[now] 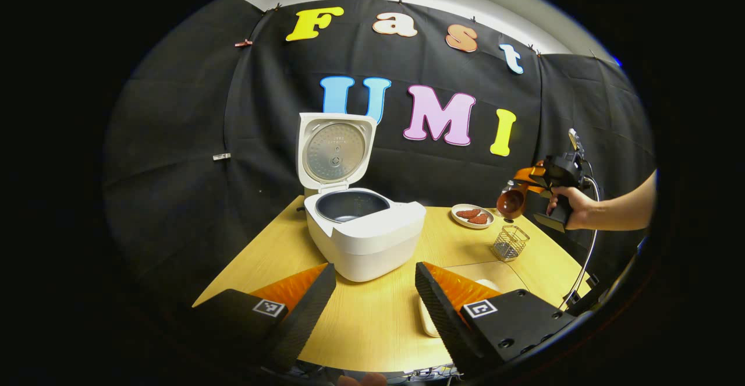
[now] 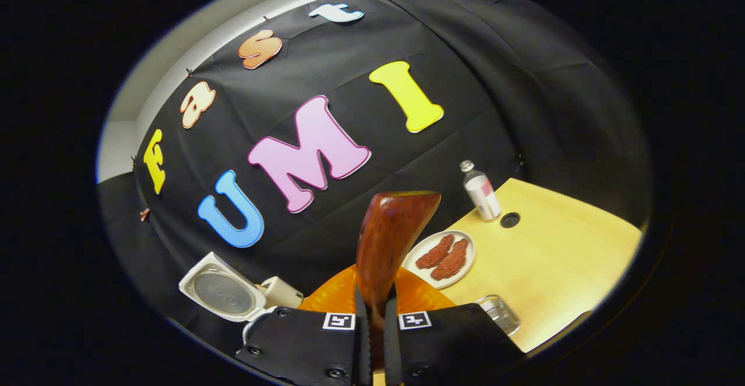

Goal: Close the left gripper, press the button to open the rice cooker; take a wooden spoon from the chopstick holder with the right hand, scoop a spoonful of rice and pour it into the rice cooker, then put the wooden spoon back into the chopstick holder.

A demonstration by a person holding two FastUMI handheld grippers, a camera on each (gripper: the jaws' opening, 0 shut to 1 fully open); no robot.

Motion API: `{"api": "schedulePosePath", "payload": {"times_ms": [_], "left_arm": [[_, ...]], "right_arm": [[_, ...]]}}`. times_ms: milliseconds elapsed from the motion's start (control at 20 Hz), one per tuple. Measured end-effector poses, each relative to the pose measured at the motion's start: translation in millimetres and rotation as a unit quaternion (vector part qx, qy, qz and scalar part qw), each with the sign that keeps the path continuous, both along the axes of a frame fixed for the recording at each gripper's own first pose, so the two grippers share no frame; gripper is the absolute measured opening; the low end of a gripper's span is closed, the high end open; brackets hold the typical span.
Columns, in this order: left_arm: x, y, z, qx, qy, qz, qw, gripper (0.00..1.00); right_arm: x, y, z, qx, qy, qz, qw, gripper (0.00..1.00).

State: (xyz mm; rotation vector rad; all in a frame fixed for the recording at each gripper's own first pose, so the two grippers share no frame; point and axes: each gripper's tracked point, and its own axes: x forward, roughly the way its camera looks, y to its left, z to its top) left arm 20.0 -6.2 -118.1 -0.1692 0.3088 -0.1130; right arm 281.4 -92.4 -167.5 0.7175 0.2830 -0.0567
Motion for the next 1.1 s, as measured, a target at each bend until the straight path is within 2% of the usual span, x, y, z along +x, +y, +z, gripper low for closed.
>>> {"api": "schedulePosePath", "payload": {"times_ms": [300, 500, 550, 600, 750, 800, 850, 950, 1100], "left_arm": [[-2, -19, 3, 0.005, 0.021, -0.008, 1.000, 0.95], [0, -28, 7, 0.010, 0.028, -0.011, 1.000, 0.95], [1, -29, 9, 0.011, 0.028, -0.009, 1.000, 0.95], [2, -28, 11, 0.011, 0.028, -0.006, 1.000, 0.95], [5, -26, 19, 0.017, 0.022, 0.000, 1.000, 0.95], [5, -25, 21, 0.020, 0.019, 0.002, 1.000, 0.95], [5, -24, 23, 0.023, 0.017, 0.002, 1.000, 0.95], [6, -25, 28, 0.022, 0.012, 0.003, 1.000, 0.95], [9, -27, 36, 0.020, 0.000, 0.002, 1.000, 0.95]], "right_arm": [[7, -59, -64, -0.063, 0.032, -0.018, 0.997, 0.13], [12, -47, -97, -0.079, 0.049, 0.016, 0.996, 0.14], [11, -44, -104, -0.081, 0.056, 0.022, 0.995, 0.10], [12, -43, -110, -0.085, 0.062, 0.024, 0.994, 0.16], [12, -37, -119, -0.081, 0.072, 0.030, 0.994, 0.19], [13, -37, -118, -0.075, 0.071, 0.031, 0.994, 0.24], [14, -38, -117, -0.071, 0.074, 0.026, 0.994, 0.22], [10, -41, -113, -0.056, 0.079, 0.021, 0.995, 0.37], [-2, -48, -118, -0.046, 0.109, 0.012, 0.993, 0.98]]}}
